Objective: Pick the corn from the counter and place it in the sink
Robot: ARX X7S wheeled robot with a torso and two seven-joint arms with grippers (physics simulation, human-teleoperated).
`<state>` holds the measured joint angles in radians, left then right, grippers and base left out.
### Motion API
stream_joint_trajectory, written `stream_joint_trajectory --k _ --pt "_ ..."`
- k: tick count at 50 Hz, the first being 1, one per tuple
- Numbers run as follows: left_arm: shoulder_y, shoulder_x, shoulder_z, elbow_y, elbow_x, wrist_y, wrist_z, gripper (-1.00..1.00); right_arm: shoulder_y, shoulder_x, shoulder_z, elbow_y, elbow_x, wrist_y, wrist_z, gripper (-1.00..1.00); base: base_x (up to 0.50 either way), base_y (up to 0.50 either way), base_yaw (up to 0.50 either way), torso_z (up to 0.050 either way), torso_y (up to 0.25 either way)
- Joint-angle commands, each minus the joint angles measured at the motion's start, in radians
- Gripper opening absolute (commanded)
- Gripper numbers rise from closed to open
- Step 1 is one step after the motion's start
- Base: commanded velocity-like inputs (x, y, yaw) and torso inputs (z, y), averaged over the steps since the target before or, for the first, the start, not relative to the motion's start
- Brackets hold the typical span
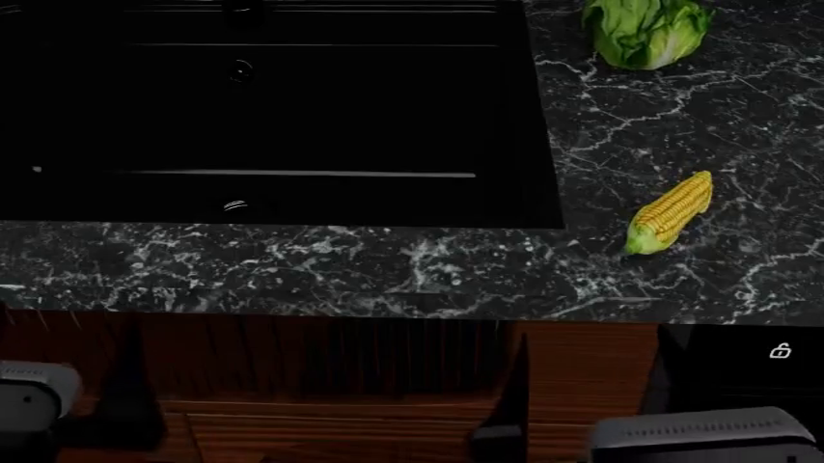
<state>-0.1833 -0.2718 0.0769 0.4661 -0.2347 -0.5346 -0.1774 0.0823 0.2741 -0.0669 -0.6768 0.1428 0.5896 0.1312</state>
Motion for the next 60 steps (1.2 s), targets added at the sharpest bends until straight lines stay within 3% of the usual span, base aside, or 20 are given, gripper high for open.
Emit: stream_joint_trajectory --k 1,12,17,19,25,29,40,49,60 --pt "-0.057 -0.031 -0.031 0.039 -0.029 -0.076 0.000 1.00 0.085 0.045 0.063 -0.179 0.030 0.236 0.024 1.00 0.00 0.00 0.00 0.000 0.000" --pt "-0.070 -0.047 -0.050 0.035 -0.027 -0.072 -0.009 1.00 0.237 0.050 0.252 -0.288 0.088 0.510 0.063 1.00 0.00 0.00 0.00 0.000 0.000" --pt "-0.091 -0.052 -0.070 0.040 -0.043 -0.093 -0.013 1.00 0.352 0.101 0.309 -0.365 0.127 0.723 0.059 1.00 0.00 0.00 0.00 0.000 0.000" --pt "-0.099 -0.053 -0.074 0.041 -0.048 -0.100 -0.014 1.00 0.396 0.161 0.267 -0.369 0.132 0.805 0.142 1.00 0.00 0.00 0.00 0.000 0.000" --pt "-0.114 -0.057 -0.070 0.039 -0.050 -0.101 -0.011 1.00 0.515 0.207 0.402 -0.366 0.338 0.978 0.207 1.00 0.00 0.00 0.00 0.000 0.000" --pt "-0.116 -0.054 -0.073 0.032 -0.056 -0.093 -0.009 1.00 0.549 0.260 0.476 -0.321 0.537 0.980 0.340 1.00 0.00 0.00 0.00 0.000 0.000" --pt "-0.106 -0.056 -0.082 0.032 -0.067 -0.086 -0.010 1.00 0.582 0.322 0.518 -0.271 0.708 0.977 0.368 1.00 0.00 0.00 0.00 0.000 0.000" --pt "-0.110 -0.059 -0.080 0.045 -0.077 -0.097 -0.010 1.00 0.684 0.456 0.547 -0.142 1.159 0.971 0.689 1.00 0.00 0.00 0.00 0.000 0.000" --pt "-0.104 -0.061 -0.080 0.045 -0.084 -0.088 -0.008 1.00 0.655 0.481 0.539 -0.137 1.202 0.906 0.719 1.00 0.03 0.00 0.00 0.000 0.000"
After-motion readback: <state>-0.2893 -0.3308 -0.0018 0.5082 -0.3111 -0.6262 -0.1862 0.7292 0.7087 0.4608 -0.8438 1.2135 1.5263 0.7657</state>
